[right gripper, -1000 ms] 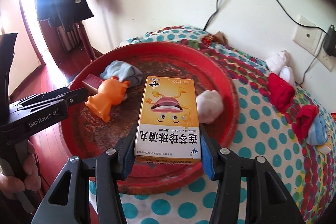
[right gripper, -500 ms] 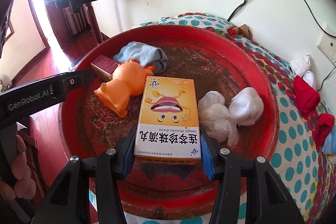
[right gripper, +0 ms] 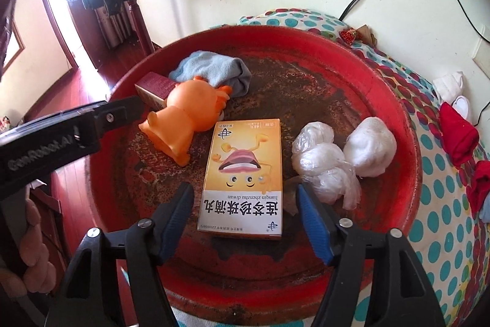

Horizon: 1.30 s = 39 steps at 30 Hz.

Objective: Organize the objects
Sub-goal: 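Carry the yellow medicine box into the basin with the right gripper and release it, then move the right gripper to the second yellow medicine box and grasp it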

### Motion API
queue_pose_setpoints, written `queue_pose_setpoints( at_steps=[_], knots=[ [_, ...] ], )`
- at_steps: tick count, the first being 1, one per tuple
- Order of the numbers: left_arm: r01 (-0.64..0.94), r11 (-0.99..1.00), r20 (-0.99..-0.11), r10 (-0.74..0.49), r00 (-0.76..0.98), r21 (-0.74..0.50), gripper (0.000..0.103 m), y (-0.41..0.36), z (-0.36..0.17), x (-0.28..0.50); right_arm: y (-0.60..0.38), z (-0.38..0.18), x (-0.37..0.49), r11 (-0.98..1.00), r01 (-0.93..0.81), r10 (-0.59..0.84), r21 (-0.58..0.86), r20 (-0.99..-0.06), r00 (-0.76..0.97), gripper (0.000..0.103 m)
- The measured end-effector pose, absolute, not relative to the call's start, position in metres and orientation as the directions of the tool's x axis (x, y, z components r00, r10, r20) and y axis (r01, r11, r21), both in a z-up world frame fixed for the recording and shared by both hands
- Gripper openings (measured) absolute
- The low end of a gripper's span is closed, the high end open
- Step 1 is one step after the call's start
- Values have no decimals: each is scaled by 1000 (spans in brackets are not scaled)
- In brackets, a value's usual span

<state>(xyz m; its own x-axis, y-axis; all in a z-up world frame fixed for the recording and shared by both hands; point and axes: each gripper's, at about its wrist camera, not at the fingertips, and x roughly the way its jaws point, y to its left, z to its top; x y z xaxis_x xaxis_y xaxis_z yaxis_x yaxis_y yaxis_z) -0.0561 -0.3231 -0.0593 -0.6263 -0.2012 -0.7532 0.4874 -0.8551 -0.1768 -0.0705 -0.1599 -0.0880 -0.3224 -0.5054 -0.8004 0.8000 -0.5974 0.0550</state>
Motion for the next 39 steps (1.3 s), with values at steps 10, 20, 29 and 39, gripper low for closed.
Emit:
queue_pose_setpoints(
  at_steps=[10,20,29,39],
  knots=[
    [457,-885,-742,-246,-624,-91,52,-306,-56,-60,-57,-49,-117,-723,687,-508,66,-725,-465,74],
    [444,-896,-705,-313,-637,-4,52,-293,-50,-59,92,-58,-208,-947,321,-241,25,-717,-654,75],
    [374,-921,-696,-340,-633,110,52,-265,-52,-66,147,-101,-264,-977,208,-105,-40,-762,-639,75],
    [300,-949,-697,-282,-659,100,52,-243,-59,-72,141,-126,-310,-973,224,-108,-49,-766,-634,74]
  ],
)
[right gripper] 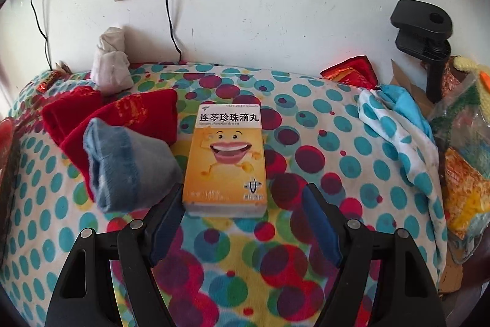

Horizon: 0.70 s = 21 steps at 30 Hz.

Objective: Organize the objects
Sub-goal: 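Move the right gripper to the second yellow medicine box and grasp it, then grasp the blue-grey sock with the left gripper while the right gripper holds the yellow box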

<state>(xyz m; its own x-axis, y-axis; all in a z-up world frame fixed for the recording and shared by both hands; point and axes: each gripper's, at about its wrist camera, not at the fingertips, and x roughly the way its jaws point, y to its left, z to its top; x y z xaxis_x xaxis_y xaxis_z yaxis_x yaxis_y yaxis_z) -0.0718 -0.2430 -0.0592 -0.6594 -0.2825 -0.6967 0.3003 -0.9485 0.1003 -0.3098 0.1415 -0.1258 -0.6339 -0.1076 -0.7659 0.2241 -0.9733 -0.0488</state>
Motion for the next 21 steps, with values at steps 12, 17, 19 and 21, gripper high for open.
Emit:
queue_pose_setpoints(
  at_steps=[12,17,19,21],
  knots=[
    [120,-986,-703,-169,-690,119,61,-151,-19,-103,151,-132,-313,-962,273,-152,-24,-782,-604,49],
    [-52,-994,-726,-34,-687,95,66,-73,-18,-135,183,-131,-292,-963,268,-148,-25,-783,-604,49],
    [-124,-991,-752,39,-657,57,66,-40,-22,-151,197,-131,-284,-963,266,-144,-28,-783,-605,49],
    [-191,-981,-775,111,-622,13,66,-9,-28,-166,212,-131,-275,-966,260,-148,-18,-783,-604,49]
  ],
)
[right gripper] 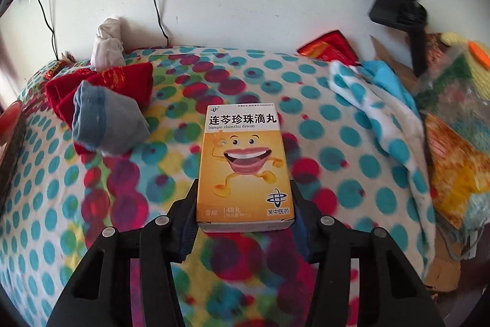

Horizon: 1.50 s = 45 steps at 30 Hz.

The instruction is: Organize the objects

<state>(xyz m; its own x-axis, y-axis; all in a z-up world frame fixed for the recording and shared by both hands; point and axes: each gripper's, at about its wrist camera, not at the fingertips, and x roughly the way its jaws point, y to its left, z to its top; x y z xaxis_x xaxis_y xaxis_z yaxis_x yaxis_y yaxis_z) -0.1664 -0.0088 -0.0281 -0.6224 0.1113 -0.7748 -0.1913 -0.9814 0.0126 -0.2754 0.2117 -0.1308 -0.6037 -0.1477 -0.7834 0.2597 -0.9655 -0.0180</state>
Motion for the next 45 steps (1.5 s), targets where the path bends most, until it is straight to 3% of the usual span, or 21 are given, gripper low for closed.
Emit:
queue_pose_setpoints(
  at_steps=[6,11,24,28,29,30,31,45],
  knots=[
    [-321,-946,-789,221,-574,-31,66,65,-40,-211,215,-130,-274,-968,248,-130,-31,-784,-607,50],
    [-350,-936,-810,220,-544,-20,66,93,-50,-244,220,-131,-277,-968,251,-136,-25,-784,-605,50],
    [-228,-974,-856,116,-503,2,66,103,-79,-316,219,-131,-276,-966,258,-151,-11,-786,-600,58],
    [-222,-975,-834,138,-533,-20,66,99,-84,-313,213,-132,-276,-965,263,-153,-12,-787,-597,62],
    [-223,-974,-825,154,-544,-34,63,98,-84,-311,213,-132,-276,-965,262,-152,-12,-787,-597,62],
    [-226,-973,-820,167,-547,-47,45,97,-83,-309,212,-132,-276,-965,263,-152,-13,-787,-597,62],
    [-226,-972,-822,174,-543,-56,37,96,-84,-309,211,-131,-276,-965,263,-151,-14,-787,-598,62],
    [-289,-957,-823,179,-539,-18,34,98,-74,-274,214,-129,-279,-964,266,-155,-12,-788,-595,62]
  ],
)
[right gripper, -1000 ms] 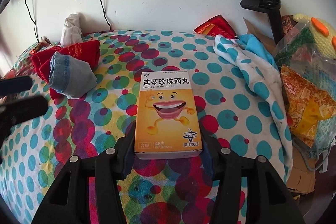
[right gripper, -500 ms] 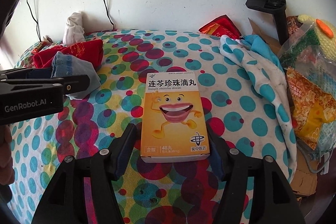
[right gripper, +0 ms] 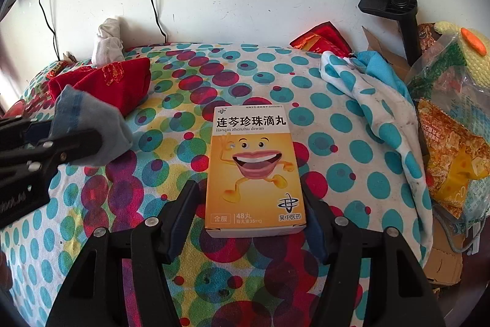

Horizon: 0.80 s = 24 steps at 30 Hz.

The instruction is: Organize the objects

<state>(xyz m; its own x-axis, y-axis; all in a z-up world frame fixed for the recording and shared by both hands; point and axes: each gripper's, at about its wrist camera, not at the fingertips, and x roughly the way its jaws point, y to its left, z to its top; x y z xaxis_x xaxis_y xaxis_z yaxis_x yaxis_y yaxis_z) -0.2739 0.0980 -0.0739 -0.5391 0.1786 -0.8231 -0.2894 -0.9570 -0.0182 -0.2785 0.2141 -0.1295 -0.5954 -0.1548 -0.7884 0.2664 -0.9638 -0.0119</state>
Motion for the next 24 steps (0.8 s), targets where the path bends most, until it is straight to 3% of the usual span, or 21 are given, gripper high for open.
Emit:
queue_pose_setpoints(
  at_steps=[24],
  knots=[
    [-226,-974,-836,134,-532,-12,34,51,-74,-207,213,-130,-278,-963,271,-158,-12,-788,-595,62]
  ],
)
